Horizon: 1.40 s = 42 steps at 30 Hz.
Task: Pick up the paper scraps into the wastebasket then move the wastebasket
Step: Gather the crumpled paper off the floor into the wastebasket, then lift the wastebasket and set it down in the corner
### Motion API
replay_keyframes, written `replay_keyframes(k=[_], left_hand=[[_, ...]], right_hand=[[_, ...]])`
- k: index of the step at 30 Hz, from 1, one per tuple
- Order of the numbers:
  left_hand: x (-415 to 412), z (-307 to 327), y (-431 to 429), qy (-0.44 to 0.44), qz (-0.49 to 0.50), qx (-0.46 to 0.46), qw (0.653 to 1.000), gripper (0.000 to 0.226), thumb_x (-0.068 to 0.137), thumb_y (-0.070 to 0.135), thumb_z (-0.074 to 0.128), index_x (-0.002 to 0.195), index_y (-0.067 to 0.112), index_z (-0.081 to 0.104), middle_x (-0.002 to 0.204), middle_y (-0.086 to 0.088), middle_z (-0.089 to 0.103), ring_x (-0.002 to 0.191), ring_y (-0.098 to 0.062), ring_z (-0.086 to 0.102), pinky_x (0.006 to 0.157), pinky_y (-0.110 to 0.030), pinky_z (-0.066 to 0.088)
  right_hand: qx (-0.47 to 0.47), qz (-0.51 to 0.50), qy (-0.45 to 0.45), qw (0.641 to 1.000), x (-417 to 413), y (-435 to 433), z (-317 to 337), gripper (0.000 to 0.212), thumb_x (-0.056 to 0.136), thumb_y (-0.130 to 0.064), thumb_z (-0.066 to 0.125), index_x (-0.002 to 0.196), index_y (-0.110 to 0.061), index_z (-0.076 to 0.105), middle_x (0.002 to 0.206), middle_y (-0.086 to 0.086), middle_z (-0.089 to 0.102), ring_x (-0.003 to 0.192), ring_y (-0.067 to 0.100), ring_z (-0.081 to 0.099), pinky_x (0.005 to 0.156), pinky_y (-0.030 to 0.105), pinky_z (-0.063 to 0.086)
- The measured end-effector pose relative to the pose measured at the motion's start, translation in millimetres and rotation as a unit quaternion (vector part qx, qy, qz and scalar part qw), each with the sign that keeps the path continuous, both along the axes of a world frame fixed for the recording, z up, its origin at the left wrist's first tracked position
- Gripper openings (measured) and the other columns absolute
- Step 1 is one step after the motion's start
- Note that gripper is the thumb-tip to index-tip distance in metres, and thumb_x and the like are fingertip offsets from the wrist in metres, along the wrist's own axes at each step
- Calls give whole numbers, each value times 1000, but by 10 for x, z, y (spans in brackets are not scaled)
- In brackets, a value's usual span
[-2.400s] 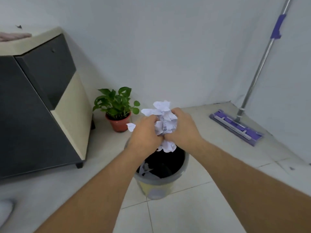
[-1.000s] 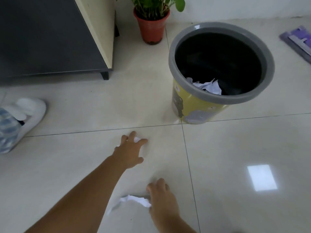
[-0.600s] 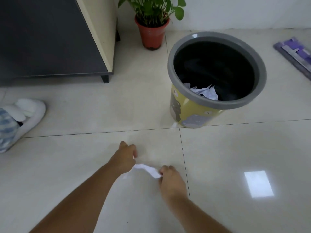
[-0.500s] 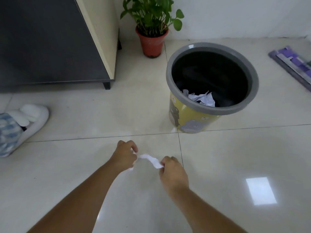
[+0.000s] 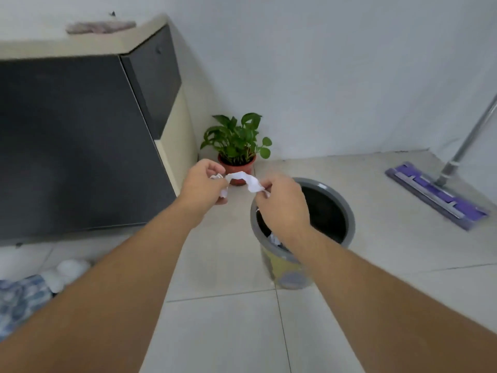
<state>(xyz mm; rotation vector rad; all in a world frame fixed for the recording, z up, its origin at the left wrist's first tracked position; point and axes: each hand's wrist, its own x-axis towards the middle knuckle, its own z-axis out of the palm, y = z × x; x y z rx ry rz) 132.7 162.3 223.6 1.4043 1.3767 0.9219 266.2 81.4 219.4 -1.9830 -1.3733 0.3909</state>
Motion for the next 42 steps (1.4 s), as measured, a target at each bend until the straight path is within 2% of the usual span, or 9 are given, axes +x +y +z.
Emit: replay_keyframes(k=[4,9,13,18,26,30,35,39,42], left_hand=[[461,362,-6,6,-47,39,998,20,85,-2,63,93,15,60,89,-2,54,72,-17,60,43,-19,51],[944,489,-96,0,-80,49,996,18,87,0,62,94,16,60,98,-12,60,80,-26,64,51,-26,57],[1142,467,-144,13,-97,44,994,21,88,0,62,104,12,61,95,-6,58,76,-19,61,66,-38,64],[1205,269,-161,9,-108,22,994,18,87,0,63,101,12,63,94,-4,55,82,-19,60,60,-31,62],[1108,-135,-304,74,-239,-116,961,49,95,20,57,141,36,47,139,11,49,109,-22,54,83,-51,60],[1023,-238,-271,86,-209,-131,965,56,97,20,57,148,30,37,149,-4,42,107,-23,51,85,-47,58],[880,-407,-196,192,-118,-26,974,49,95,30,56,141,16,46,140,-7,53,106,-19,54,86,-33,45],[740,-774,-207,241,-90,-105,961,58,93,47,51,141,18,38,139,-13,47,110,-34,54,92,-46,52],[722,-1052,-248,239,-74,-153,956,56,91,52,50,137,26,33,136,-13,46,111,-36,56,79,-48,58]], right_hand=[[32,-43,5,999,407,-39,450,14,92,-17,56,100,-19,68,89,-1,68,75,14,61,72,35,56],[27,-84,-7,996,791,-185,614,15,92,-16,58,103,-13,68,90,1,65,72,15,56,53,21,36],[31,-102,-14,994,944,-253,556,17,91,-17,58,104,-13,69,90,0,65,74,17,58,60,25,40],[11,-114,-6,993,1025,-263,371,16,93,-17,55,103,-15,67,95,1,66,77,15,57,67,27,43],[-108,-87,69,988,1132,-294,-102,44,84,-28,68,122,-9,58,107,9,68,94,25,64,87,39,54],[-134,-81,107,982,1198,-334,-247,65,82,-31,74,138,-10,49,126,6,61,109,22,59,95,32,47],[-94,-135,103,981,1374,-312,-394,54,87,-29,67,135,-13,49,132,10,52,101,23,58,93,36,51],[-130,-211,119,961,1536,-402,-650,64,87,-30,64,144,-14,39,141,16,37,116,35,54,101,48,48],[-159,-254,171,938,1565,-469,-888,68,88,-29,62,148,-15,33,142,20,36,114,38,54,97,48,48]])
